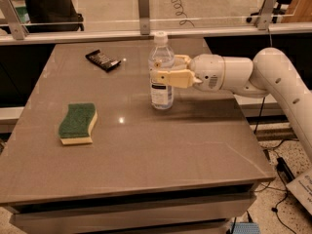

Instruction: Place blue plastic bottle upright

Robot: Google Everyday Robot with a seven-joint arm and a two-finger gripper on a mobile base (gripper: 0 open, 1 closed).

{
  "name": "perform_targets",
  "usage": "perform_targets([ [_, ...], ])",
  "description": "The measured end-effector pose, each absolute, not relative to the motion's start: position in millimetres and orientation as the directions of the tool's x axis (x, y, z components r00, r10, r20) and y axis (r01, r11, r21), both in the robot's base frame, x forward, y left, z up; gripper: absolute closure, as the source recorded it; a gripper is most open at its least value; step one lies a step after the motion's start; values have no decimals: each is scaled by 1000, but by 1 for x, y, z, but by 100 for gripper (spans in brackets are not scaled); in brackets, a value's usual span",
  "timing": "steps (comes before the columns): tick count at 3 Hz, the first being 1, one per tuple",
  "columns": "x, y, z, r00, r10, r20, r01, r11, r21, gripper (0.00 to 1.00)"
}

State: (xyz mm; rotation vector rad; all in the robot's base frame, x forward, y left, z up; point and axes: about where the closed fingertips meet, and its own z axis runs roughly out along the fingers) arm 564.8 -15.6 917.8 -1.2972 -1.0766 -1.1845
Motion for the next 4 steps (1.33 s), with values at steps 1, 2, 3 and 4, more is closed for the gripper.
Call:
perform_targets([
  [1, 565, -16, 918, 113, -24, 993, 991, -69, -114, 61],
  [2, 565, -15, 918, 112, -23, 993, 991, -68, -114, 38],
  [3, 565, -15, 918, 112, -23, 993, 991, -68, -114, 14],
  [4, 556, -15, 918, 80, 4, 997, 996, -47, -79, 0],
])
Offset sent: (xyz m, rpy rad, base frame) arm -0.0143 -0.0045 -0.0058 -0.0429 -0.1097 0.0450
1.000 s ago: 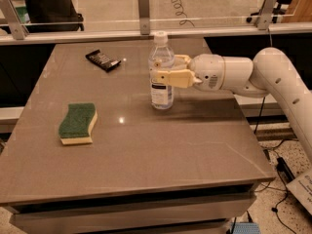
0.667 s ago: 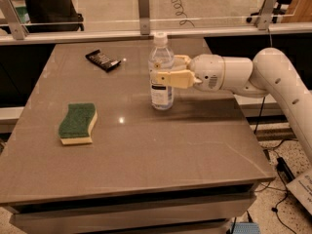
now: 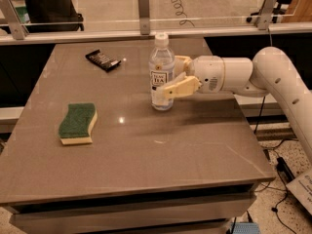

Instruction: Place blue plastic bottle upright

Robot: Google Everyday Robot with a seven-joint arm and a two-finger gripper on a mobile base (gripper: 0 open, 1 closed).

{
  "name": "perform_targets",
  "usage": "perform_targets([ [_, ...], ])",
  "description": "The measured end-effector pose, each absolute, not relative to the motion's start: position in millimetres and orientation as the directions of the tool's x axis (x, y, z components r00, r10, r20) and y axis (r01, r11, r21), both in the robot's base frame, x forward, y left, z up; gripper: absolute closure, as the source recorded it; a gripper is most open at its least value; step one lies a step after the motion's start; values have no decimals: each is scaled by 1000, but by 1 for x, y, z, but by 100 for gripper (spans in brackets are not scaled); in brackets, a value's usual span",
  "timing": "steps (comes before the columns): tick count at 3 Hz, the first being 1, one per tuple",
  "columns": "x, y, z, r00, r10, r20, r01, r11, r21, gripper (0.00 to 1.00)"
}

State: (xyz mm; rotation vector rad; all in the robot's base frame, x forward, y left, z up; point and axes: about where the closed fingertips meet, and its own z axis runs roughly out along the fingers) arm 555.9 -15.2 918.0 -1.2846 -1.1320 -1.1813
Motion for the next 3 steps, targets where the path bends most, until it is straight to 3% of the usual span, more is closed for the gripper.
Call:
perform_targets([
  [3, 526, -61, 924, 53, 94, 994, 993, -107, -43, 0],
])
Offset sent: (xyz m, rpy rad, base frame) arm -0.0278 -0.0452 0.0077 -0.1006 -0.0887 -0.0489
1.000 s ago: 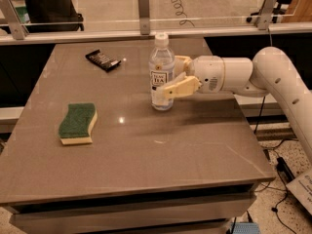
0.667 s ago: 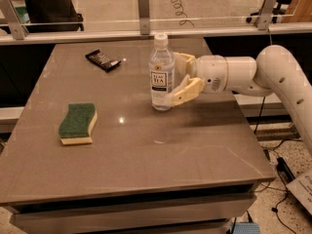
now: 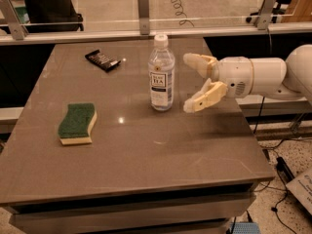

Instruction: Place blue plastic bottle upright

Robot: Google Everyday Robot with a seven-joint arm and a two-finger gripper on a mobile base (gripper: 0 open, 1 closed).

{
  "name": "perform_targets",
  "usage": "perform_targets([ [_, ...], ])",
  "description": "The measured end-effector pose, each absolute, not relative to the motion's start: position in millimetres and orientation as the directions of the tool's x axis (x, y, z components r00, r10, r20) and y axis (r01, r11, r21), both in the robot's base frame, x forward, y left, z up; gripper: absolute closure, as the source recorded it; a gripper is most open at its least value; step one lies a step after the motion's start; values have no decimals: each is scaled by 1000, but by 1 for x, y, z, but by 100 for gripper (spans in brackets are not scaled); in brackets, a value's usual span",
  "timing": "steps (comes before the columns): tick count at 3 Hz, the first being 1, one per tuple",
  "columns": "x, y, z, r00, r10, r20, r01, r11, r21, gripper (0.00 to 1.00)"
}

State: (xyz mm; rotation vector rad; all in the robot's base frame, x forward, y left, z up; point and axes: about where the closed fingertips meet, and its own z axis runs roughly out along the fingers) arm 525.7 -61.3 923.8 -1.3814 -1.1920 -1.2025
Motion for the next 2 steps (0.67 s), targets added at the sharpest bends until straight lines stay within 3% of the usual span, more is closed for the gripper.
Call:
perform_targets([
  [2, 493, -128, 930, 71, 96, 993, 971, -233, -47, 0],
])
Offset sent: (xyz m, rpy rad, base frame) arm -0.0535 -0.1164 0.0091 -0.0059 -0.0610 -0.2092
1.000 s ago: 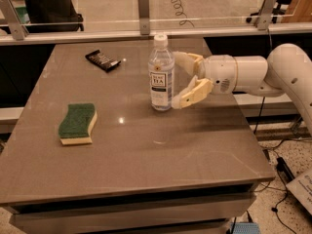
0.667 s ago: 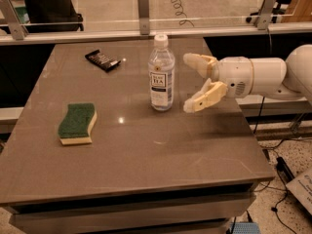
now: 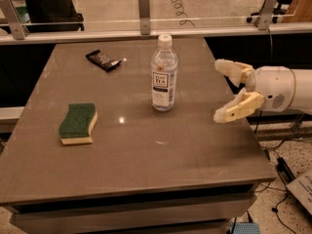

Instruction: Place blue plastic bottle upright

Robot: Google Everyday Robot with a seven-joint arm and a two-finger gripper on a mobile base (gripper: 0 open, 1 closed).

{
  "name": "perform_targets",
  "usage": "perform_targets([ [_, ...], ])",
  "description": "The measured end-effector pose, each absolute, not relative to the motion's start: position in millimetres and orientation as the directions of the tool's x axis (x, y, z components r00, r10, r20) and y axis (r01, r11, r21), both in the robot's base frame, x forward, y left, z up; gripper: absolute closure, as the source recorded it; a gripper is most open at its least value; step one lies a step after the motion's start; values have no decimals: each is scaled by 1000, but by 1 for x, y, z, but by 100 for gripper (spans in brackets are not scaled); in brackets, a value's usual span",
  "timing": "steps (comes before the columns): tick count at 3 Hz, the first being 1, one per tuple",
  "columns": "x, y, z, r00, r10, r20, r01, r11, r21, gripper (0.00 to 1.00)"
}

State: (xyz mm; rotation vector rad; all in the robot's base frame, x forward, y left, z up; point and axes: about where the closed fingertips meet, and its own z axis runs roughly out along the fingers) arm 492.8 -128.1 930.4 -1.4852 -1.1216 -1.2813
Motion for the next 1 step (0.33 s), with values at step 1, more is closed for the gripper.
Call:
perform_targets([
  [1, 493, -126, 931, 85, 93, 992, 971, -231, -61, 0],
])
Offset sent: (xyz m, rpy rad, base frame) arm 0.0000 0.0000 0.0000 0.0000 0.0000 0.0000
